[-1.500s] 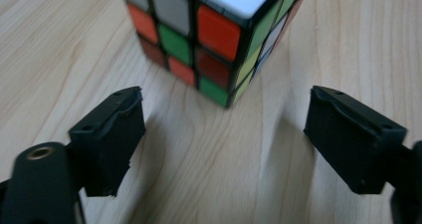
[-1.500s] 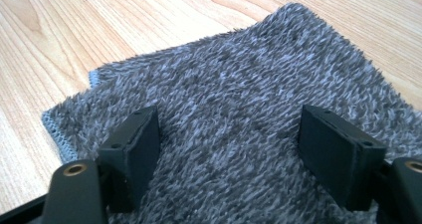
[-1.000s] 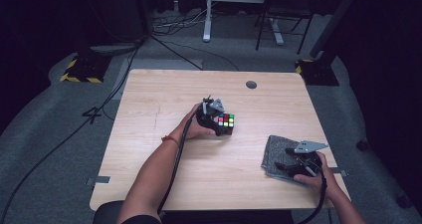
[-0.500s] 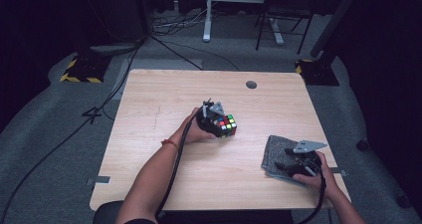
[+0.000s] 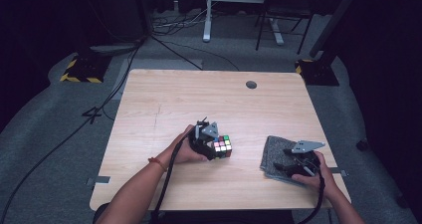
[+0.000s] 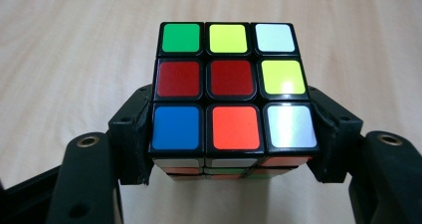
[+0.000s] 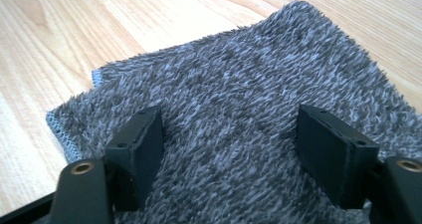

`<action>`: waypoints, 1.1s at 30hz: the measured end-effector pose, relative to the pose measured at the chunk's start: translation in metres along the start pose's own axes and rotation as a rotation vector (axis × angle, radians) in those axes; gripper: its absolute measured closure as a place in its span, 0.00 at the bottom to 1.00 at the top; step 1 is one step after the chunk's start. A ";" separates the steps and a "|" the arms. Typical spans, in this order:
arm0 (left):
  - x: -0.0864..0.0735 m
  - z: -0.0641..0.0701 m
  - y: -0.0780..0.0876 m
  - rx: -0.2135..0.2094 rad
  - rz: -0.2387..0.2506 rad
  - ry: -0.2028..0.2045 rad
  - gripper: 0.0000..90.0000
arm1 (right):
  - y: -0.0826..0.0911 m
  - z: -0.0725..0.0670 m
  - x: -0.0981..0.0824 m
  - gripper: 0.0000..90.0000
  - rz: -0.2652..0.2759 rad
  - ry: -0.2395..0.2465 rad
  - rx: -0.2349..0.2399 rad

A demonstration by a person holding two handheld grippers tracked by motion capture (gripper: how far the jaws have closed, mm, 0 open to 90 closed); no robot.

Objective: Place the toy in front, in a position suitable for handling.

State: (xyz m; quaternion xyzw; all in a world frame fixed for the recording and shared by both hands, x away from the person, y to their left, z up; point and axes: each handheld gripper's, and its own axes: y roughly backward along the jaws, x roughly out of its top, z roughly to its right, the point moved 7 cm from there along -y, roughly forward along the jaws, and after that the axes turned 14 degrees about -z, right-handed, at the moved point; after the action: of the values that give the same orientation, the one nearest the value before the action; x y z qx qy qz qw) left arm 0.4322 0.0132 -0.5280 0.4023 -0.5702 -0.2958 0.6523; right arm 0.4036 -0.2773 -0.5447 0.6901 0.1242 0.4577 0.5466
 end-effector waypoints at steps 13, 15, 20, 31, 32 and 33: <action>-0.017 0.040 -0.001 -0.021 0.019 0.058 0.17 | -0.007 -0.032 0.014 0.32 -0.008 0.092 0.051; -0.019 0.039 -0.004 -0.022 0.013 0.079 0.17 | -0.008 -0.037 0.017 0.33 -0.012 0.104 0.058; -0.021 0.034 -0.014 -0.007 -0.017 0.094 0.19 | -0.010 -0.046 0.022 0.43 -0.012 0.132 0.073; -0.019 0.030 -0.013 0.003 0.002 0.069 0.37 | -0.011 -0.054 0.032 0.81 -0.011 0.165 0.082; -0.019 0.030 -0.013 0.000 0.001 0.067 0.37 | -0.011 -0.054 0.032 0.83 -0.008 0.165 0.083; -0.018 0.032 -0.012 0.006 -0.007 0.042 0.37 | -0.011 -0.054 0.032 0.84 -0.004 0.164 0.085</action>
State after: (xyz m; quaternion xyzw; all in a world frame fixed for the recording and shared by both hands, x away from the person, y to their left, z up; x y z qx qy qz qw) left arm 0.3989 0.0164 -0.5470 0.4125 -0.5559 -0.2878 0.6618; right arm 0.3836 -0.2174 -0.5393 0.6725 0.1891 0.5060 0.5058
